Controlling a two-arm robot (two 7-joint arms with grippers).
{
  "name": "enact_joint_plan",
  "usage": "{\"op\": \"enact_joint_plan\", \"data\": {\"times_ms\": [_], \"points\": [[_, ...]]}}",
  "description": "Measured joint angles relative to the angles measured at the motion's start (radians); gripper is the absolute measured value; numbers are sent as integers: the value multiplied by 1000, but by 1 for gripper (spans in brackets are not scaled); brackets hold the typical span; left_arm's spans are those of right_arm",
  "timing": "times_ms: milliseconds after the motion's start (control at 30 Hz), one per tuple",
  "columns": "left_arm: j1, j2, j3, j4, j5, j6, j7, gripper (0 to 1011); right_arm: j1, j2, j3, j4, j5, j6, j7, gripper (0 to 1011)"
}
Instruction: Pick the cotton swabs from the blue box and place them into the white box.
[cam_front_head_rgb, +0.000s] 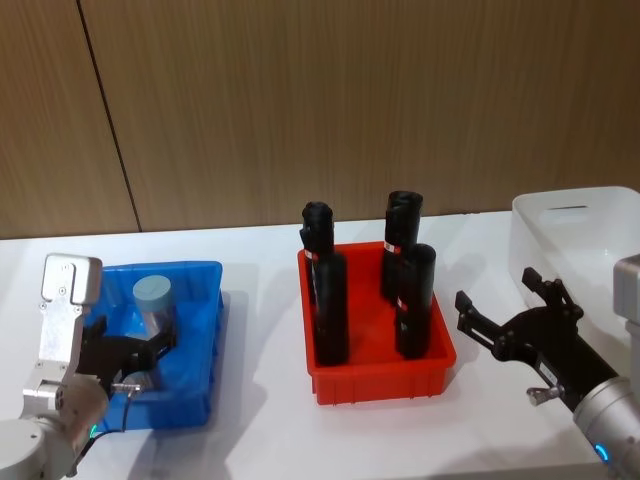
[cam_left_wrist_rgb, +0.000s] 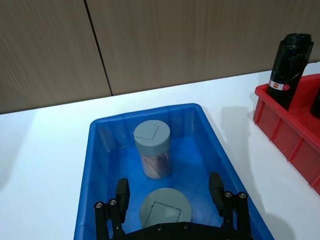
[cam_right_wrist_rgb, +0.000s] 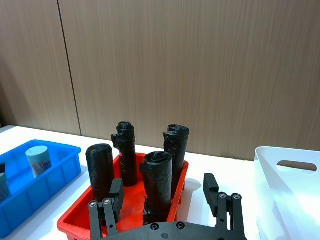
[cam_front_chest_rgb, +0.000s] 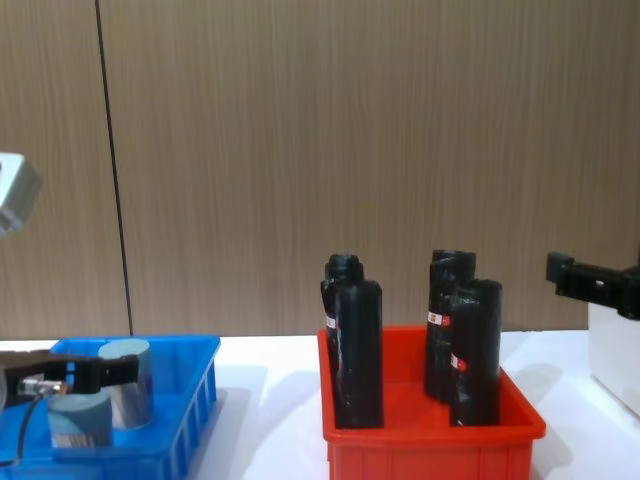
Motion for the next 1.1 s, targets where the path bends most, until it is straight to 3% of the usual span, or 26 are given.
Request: {"op": "enact_joint_plan", "data": {"times_ms": [733, 1100], "points": [[-15, -9, -11, 92, -10, -11, -78, 1003, 0, 0, 0, 0, 0, 0, 0, 1002], [-25, -15, -14, 122, 1, -30, -103, 729, 0, 0, 0, 0, 0, 0, 0, 1002]]}}
